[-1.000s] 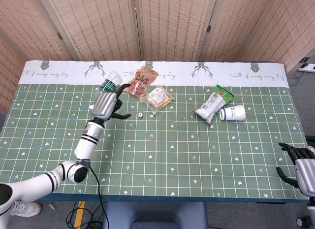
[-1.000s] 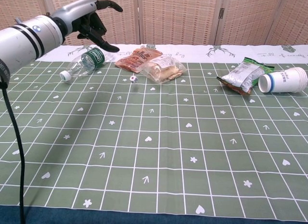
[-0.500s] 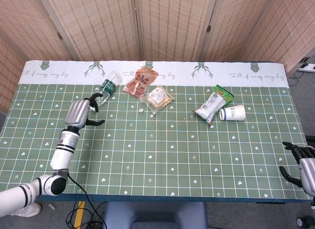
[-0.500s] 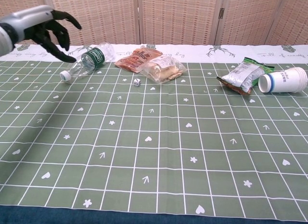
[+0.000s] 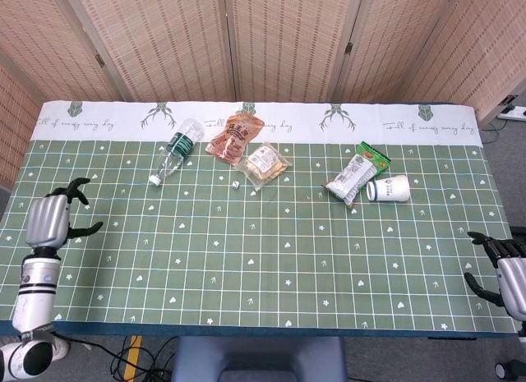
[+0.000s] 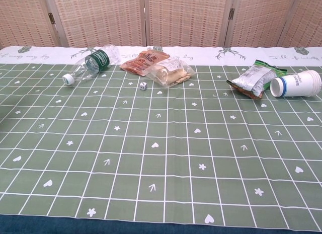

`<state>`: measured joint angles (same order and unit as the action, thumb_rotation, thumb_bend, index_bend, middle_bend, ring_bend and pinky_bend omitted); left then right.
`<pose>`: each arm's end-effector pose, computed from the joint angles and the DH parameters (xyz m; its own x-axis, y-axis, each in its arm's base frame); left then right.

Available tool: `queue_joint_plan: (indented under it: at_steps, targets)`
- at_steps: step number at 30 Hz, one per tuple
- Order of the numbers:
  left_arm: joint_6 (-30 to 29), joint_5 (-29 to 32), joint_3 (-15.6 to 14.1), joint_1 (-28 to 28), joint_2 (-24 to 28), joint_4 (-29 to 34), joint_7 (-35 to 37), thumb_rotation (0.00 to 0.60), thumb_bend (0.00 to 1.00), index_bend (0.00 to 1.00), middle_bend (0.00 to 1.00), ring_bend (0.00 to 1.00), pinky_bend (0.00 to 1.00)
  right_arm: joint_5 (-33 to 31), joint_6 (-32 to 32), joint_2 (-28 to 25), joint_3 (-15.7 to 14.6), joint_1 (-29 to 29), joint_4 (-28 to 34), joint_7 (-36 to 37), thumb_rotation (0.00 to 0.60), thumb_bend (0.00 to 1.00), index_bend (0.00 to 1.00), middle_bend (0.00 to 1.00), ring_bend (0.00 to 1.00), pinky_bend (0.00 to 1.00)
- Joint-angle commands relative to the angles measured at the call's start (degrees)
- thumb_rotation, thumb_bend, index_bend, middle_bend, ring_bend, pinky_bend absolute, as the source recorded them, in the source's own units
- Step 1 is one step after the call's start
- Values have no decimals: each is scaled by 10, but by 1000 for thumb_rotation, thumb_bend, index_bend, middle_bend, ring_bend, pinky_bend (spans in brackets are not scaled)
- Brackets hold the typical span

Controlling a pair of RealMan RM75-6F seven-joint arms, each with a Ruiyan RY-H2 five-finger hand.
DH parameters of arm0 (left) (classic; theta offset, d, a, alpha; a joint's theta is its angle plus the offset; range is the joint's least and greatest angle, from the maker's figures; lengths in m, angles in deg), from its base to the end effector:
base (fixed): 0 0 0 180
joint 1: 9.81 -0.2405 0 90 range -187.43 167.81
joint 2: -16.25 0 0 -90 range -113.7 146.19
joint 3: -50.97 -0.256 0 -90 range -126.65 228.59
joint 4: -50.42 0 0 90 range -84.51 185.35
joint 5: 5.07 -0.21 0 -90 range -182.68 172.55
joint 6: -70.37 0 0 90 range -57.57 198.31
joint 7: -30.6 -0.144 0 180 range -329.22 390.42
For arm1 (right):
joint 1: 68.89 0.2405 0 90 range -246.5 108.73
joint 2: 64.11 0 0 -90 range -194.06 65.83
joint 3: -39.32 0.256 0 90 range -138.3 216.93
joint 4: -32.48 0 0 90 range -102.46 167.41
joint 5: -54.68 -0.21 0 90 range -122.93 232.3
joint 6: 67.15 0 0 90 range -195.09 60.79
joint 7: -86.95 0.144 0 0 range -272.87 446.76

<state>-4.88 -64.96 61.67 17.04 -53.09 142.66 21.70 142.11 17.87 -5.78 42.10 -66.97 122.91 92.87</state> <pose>-0.2596 0.3160 0.1439 0.3388 -0.0451 0.9398 0.9401 0.0564 -0.3362 -0.3296 -0.1651 0.1941 0.4249 -0.0193 0.9051 -0.9049 0.0178 0.4252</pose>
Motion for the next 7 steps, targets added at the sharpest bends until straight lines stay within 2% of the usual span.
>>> queue_joint_plan:
  at_steps: [1,7]
  targets:
    - [-44,-33,-25,-38,15,16,2,600,133,249,506,363,460,4,-6,0,-3,3,-2,12,600,218,226,326,324,267]
    - [-99,-97,-69,-91,22,15,-3,600,133,252,503,360,432,26,-3,5,-10,7,-7,18,600,218,247,330,324,267]
